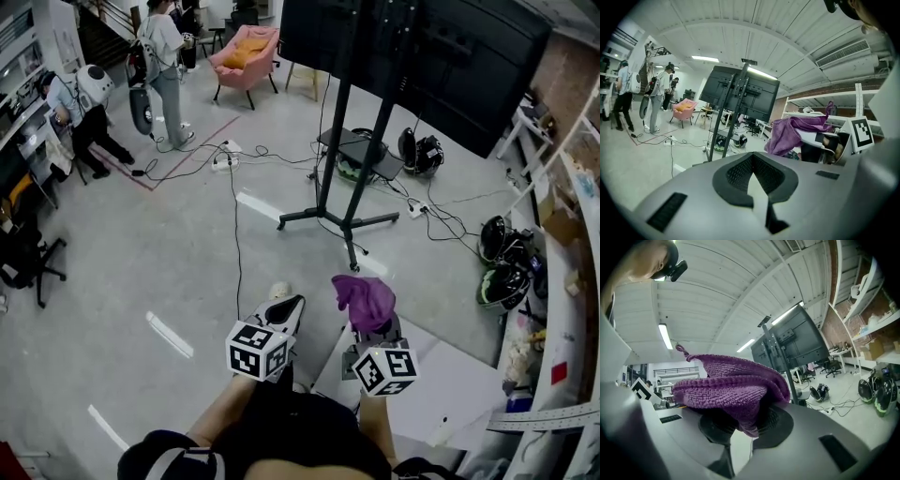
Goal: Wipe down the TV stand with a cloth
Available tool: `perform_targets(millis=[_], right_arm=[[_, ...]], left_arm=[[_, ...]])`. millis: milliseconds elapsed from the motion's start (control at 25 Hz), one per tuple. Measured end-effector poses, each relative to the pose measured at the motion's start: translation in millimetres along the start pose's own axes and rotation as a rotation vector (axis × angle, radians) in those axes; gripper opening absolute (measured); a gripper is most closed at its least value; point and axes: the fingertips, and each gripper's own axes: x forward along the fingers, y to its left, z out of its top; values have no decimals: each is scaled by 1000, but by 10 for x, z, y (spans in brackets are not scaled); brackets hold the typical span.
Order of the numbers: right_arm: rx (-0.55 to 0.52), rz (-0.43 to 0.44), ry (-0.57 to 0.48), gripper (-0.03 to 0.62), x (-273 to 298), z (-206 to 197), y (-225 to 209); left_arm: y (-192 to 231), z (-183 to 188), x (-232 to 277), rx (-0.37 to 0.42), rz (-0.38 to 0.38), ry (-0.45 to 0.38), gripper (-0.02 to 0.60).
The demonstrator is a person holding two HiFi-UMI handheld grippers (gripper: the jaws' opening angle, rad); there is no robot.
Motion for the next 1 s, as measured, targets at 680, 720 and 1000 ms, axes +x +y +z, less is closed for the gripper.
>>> perform_targets(millis=[680,720,1000], right_arm=[[22,-32,-33,64,1908,421,-473],[20,-30,-38,64,2050,464,-484],[13,-27,-59,64,2887,683,-515]], left_arm=[[1075,1032,1376,8,-93,3,6],[1163,1128,1451,11,-99,2,6],[1736,1684,1895,42,-121,-9,6]])
